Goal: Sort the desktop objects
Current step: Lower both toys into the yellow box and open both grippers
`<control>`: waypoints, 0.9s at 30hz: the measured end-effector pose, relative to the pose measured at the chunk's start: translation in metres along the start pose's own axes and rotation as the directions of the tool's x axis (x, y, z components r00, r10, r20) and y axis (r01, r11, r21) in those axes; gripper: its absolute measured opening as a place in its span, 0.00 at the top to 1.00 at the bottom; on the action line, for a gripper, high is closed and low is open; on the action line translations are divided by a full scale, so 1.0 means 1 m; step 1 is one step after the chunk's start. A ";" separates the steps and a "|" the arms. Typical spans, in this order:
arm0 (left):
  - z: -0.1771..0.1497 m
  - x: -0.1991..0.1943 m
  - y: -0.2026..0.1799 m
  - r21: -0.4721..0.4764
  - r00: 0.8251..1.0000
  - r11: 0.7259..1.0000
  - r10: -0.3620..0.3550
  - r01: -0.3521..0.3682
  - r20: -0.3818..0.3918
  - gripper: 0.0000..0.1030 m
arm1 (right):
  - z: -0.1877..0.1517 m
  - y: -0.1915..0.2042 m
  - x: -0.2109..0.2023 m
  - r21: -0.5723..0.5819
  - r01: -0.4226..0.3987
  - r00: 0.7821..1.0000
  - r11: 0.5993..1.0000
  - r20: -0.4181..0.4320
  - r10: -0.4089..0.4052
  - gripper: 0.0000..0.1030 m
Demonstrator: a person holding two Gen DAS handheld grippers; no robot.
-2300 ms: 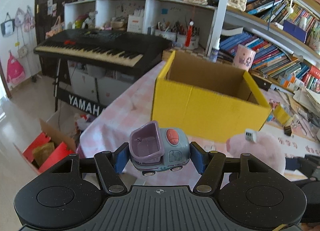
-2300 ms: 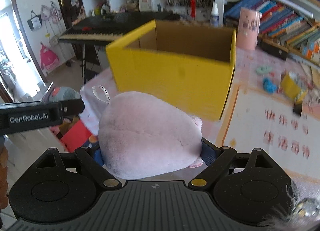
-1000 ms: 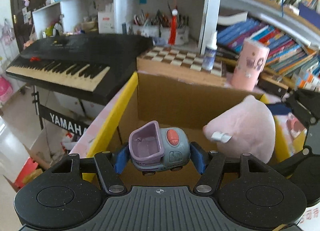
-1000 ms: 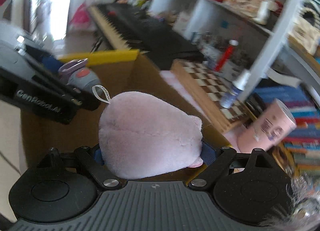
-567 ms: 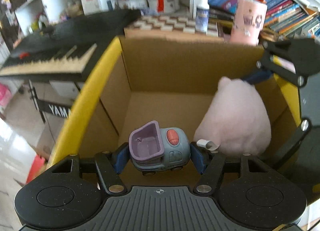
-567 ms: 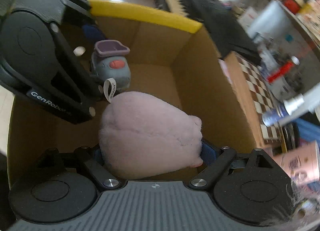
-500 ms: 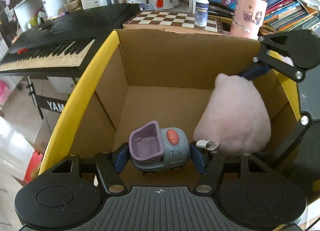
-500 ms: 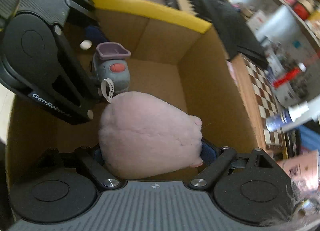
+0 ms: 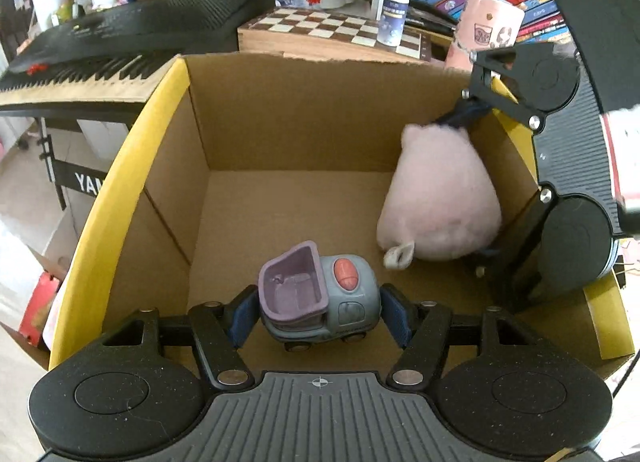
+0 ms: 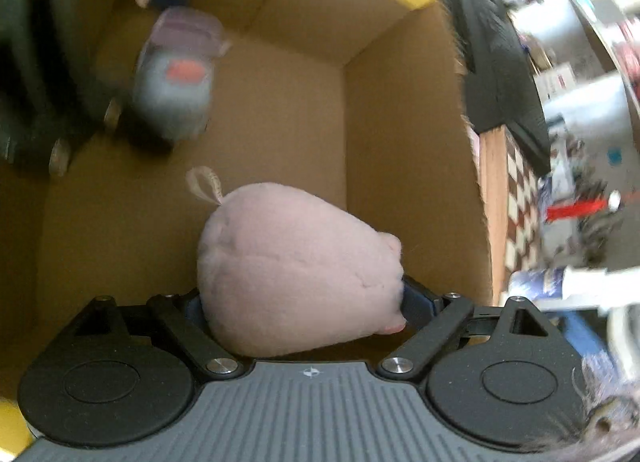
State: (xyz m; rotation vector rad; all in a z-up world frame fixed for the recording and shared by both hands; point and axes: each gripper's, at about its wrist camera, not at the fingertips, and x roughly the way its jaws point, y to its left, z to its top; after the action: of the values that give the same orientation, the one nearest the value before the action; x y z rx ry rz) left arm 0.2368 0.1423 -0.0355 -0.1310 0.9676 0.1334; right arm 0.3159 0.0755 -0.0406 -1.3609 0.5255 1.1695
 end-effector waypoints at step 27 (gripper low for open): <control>-0.008 -0.103 0.027 -0.052 0.931 0.999 0.013 0.007 0.364 0.28 | 0.017 0.029 -0.125 0.402 0.232 0.935 0.886 0.160 -0.318 0.07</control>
State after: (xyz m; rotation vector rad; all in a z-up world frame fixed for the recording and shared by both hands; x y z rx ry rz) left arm 0.1679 0.1619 0.0433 -0.1473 0.5926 0.1794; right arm 0.2366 0.0440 0.0572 -0.9220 0.3567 0.9123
